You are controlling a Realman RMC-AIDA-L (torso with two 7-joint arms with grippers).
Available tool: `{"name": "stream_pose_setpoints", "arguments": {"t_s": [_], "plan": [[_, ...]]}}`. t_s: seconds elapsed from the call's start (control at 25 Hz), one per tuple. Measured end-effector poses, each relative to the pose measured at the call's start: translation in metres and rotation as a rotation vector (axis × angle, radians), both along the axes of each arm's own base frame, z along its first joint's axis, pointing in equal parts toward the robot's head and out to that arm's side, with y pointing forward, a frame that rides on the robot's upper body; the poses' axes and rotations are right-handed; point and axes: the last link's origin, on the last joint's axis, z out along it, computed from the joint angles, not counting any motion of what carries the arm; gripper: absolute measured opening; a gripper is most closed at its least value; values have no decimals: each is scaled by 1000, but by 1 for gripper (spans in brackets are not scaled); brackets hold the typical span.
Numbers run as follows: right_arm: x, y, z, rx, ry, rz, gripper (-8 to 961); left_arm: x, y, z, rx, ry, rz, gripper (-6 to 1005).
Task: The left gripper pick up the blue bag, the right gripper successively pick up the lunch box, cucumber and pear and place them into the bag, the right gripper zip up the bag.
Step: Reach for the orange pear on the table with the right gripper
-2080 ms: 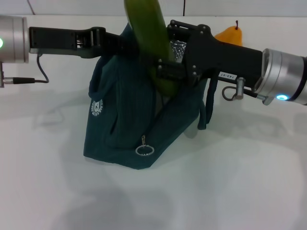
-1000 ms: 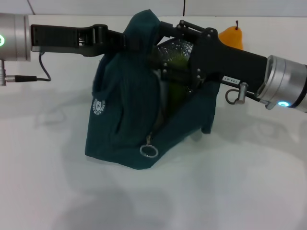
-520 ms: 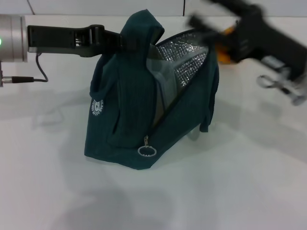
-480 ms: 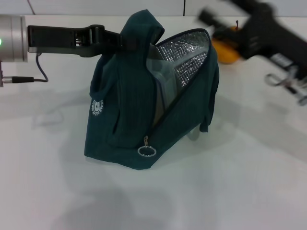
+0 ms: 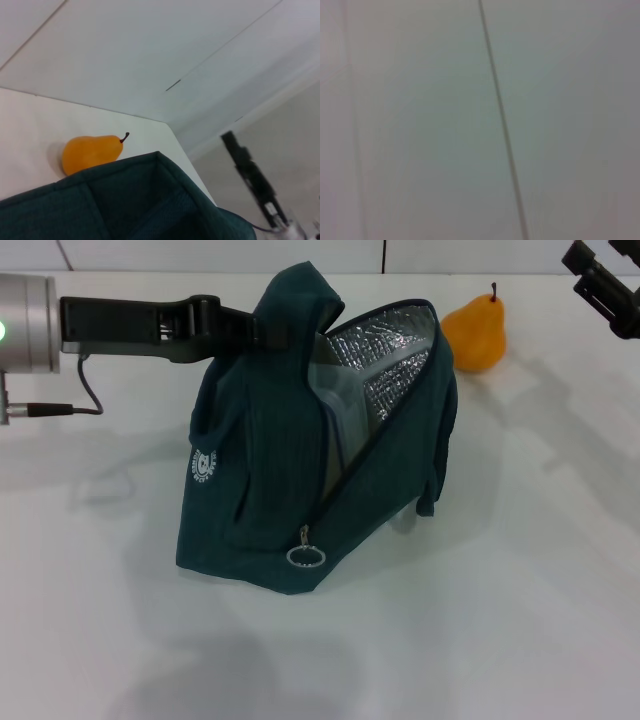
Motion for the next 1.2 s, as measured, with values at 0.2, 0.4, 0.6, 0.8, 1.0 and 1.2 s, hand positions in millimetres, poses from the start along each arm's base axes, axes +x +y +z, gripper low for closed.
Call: {"name": "stream_pose_setpoints", "arguments": {"t_s": [0.2, 0.4, 0.6, 0.8, 1.0, 1.2], "plan": [[3, 26, -8, 7, -94, -123, 710, 1, 1, -1, -1, -1, -3, 46], [-6, 54, -18, -10, -196, -208, 709, 4, 1, -3, -2, -6, -11, 46], [-21, 71, -33, -58, -263, -215, 709, 8, 3, -5, -3, -9, -20, 46], [-32, 79, -47, -98, -331, -221, 710, 9, 3, -5, -3, -9, -21, 46], [-34, 83, -53, -117, -360, -246, 709, 10, 4, -5, -2, -9, -23, 46], [-33, 83, -54, -123, -365, -255, 709, 11, 4, -5, -2, -8, -26, 46]]}}
